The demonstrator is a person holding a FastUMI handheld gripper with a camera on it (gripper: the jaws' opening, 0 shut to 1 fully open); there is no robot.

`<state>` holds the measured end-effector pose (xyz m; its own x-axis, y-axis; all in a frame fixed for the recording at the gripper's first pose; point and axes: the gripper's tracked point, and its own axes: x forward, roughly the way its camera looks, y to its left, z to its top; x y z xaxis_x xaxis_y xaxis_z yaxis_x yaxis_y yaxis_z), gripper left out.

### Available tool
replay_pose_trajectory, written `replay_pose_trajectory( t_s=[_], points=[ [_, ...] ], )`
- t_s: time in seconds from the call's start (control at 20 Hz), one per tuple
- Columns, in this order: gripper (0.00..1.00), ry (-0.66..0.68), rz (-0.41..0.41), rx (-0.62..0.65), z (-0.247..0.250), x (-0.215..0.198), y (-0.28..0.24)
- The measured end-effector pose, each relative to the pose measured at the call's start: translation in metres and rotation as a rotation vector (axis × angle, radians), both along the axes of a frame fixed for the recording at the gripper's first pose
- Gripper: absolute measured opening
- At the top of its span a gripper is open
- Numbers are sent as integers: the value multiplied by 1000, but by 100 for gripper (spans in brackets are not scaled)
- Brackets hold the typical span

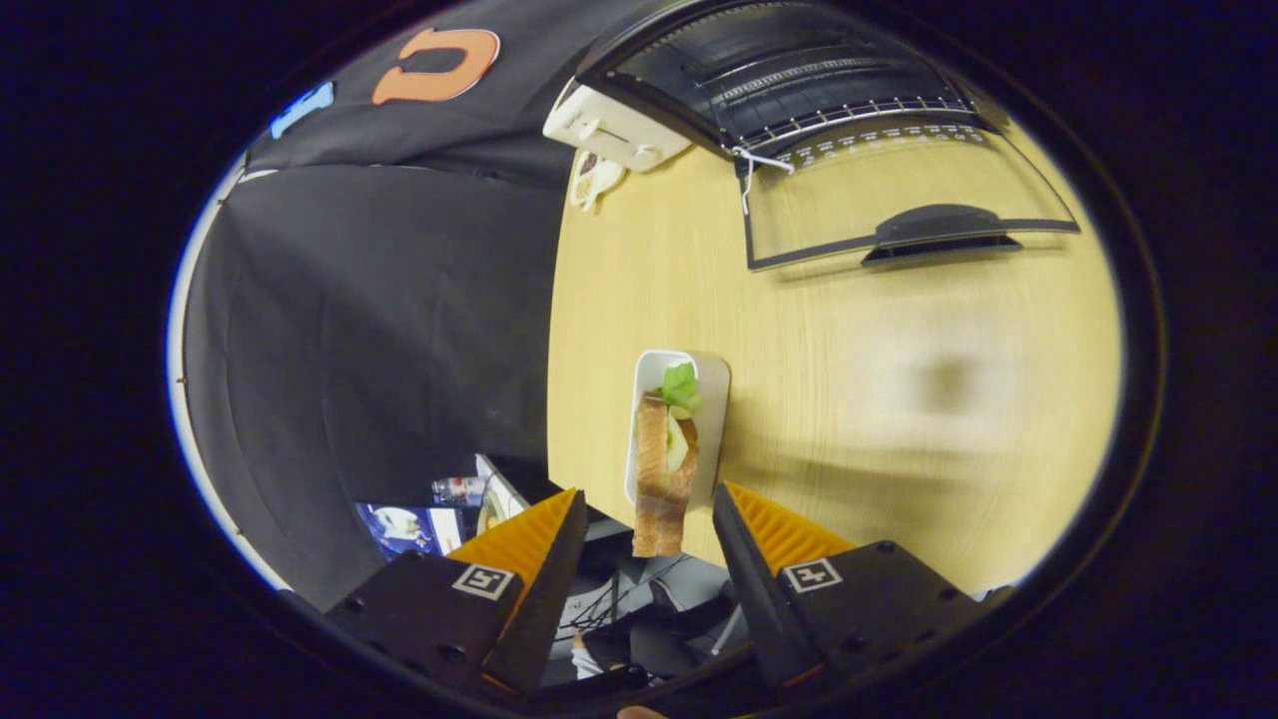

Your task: Open the toaster oven, put the food inside, and close the toaster oven door.

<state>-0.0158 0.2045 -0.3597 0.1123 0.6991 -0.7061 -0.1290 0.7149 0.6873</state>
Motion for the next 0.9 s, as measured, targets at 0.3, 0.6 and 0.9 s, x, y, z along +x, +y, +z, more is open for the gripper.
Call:
replay_pose_trajectory(
  t_s=[0.3,0.6,0.9],
  points=[
    [58,33,16,-33,-24,1,8],
    [33,69,9,1,-17,-1,11],
    [27,40,13,120,45,-10,-1]
  ],
)
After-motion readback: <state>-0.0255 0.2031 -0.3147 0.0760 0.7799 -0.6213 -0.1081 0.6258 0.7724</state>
